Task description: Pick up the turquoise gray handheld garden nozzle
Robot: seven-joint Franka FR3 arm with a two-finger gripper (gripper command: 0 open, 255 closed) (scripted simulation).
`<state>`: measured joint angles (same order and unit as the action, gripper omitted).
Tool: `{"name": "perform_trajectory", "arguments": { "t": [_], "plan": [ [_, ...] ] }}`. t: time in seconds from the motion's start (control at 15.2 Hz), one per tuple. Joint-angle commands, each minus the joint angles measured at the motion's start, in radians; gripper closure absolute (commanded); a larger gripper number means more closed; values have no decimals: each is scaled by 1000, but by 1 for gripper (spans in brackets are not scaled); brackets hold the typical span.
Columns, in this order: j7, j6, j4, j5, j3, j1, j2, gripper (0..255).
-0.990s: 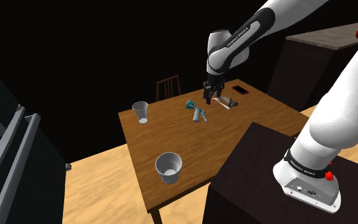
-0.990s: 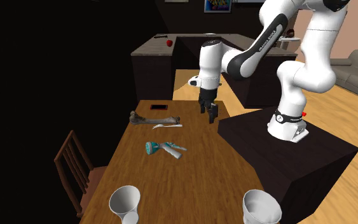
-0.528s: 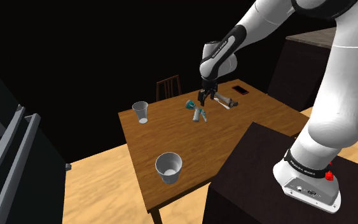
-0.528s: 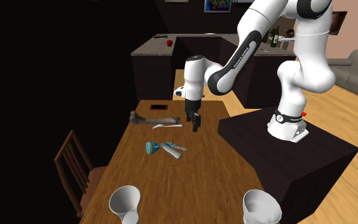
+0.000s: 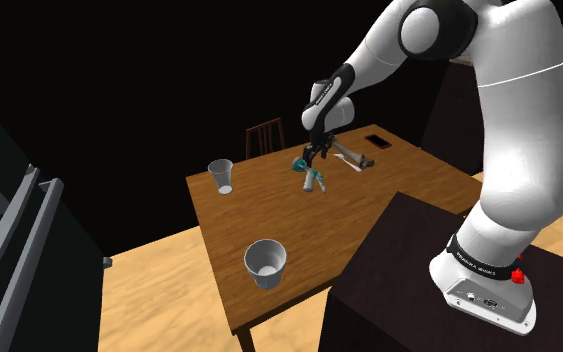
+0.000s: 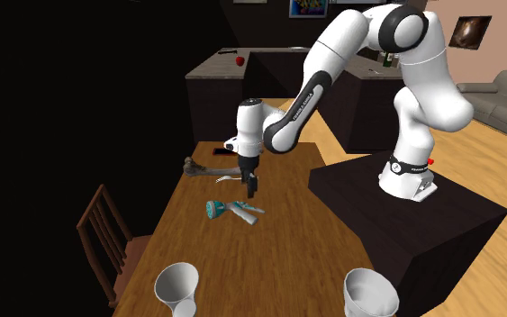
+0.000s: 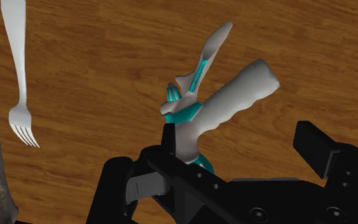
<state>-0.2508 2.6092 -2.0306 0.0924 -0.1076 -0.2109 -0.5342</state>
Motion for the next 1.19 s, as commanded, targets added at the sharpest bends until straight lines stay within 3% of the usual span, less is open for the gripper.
{"name": "perform_trajectory", "arguments": {
  "t": [0.0, 0.4, 1.06, 1.12],
  "plan": [
    [-10, 16, 64, 11, 7, -14, -68, 0],
    [-36, 4, 337, 31, 25, -65, -297, 0],
    [-39, 49, 388, 36, 34, -73, -392, 0],
    [-40, 48, 388, 36, 34, -73, -390, 255]
  ]
}}
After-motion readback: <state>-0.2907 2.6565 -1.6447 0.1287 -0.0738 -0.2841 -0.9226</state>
